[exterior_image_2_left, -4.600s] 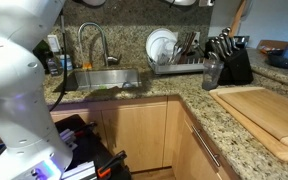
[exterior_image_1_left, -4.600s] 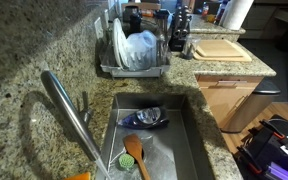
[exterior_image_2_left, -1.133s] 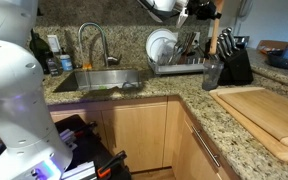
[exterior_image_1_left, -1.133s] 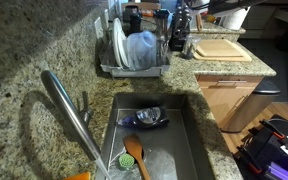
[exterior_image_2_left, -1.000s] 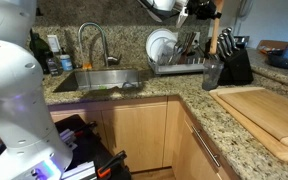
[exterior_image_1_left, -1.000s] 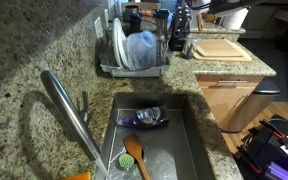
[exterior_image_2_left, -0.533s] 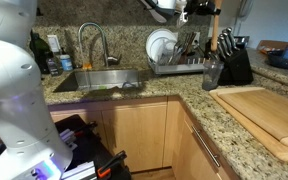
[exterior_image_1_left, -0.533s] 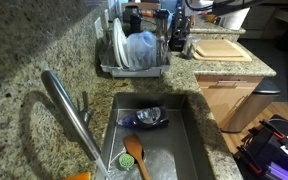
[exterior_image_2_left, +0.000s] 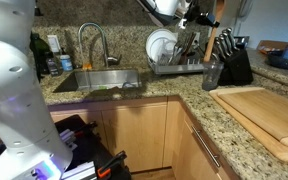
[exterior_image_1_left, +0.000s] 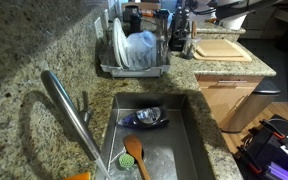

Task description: Open the tap and put the wooden spoon in the cup

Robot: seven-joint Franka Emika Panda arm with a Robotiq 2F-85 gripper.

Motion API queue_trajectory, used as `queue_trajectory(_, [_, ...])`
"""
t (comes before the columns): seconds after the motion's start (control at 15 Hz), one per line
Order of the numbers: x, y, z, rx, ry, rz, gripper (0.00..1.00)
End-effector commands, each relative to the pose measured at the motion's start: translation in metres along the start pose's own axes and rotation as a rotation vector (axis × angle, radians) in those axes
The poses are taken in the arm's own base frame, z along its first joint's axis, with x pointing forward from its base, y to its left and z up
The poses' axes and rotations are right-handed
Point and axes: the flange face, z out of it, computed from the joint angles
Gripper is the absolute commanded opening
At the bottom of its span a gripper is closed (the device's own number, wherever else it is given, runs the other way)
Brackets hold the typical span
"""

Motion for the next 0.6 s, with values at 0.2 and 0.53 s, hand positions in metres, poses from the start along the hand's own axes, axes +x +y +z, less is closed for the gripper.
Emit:
queue_trajectory(0.2, [0.004,0.011,-0.004,-0.004,-0.058,-0.02,0.23])
queue_trajectory(0.53, [0.004,0.006,0.0,-0.005,-0.006,-0.007,0.06])
